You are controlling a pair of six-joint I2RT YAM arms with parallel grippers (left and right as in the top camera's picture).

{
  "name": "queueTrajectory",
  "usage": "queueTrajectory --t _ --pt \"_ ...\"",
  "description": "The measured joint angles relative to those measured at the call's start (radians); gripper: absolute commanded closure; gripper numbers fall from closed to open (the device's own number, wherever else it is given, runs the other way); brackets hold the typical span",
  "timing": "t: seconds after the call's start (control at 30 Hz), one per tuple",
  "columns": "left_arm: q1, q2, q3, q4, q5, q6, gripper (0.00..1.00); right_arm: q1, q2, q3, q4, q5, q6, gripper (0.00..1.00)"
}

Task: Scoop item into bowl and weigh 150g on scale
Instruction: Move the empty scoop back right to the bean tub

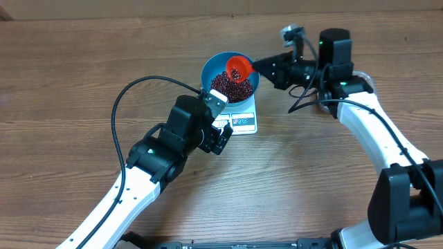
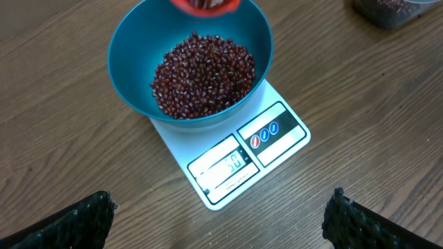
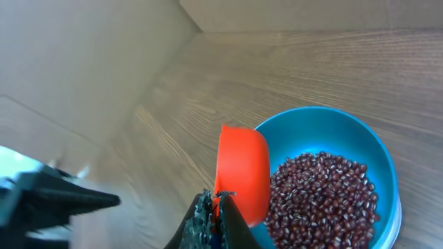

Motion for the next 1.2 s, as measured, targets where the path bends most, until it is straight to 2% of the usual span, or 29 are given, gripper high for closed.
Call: queueTrajectory --t 0.27,0.7,0.93,1.2 --pt "0.000 0.000 0.000 0.000 0.000 0.000 0.00 -0.132 0.000 0.000 0.005 -0.099 0.119 0.96" --pt "0.000 0.000 0.000 0.001 0.000 0.000 0.00 -0.429 0.000 0.000 -0.095 -0.169 0.136 0.96" --pt "0.000 0.000 0.000 0.001 0.000 0.000 0.00 -0.541 -0.003 0.003 -0.239 -0.102 0.042 0.96" --pt "0.000 0.000 0.000 0.005 0.000 0.000 0.00 -0.549 -0.116 0.003 -0.380 0.125 -0.117 0.96"
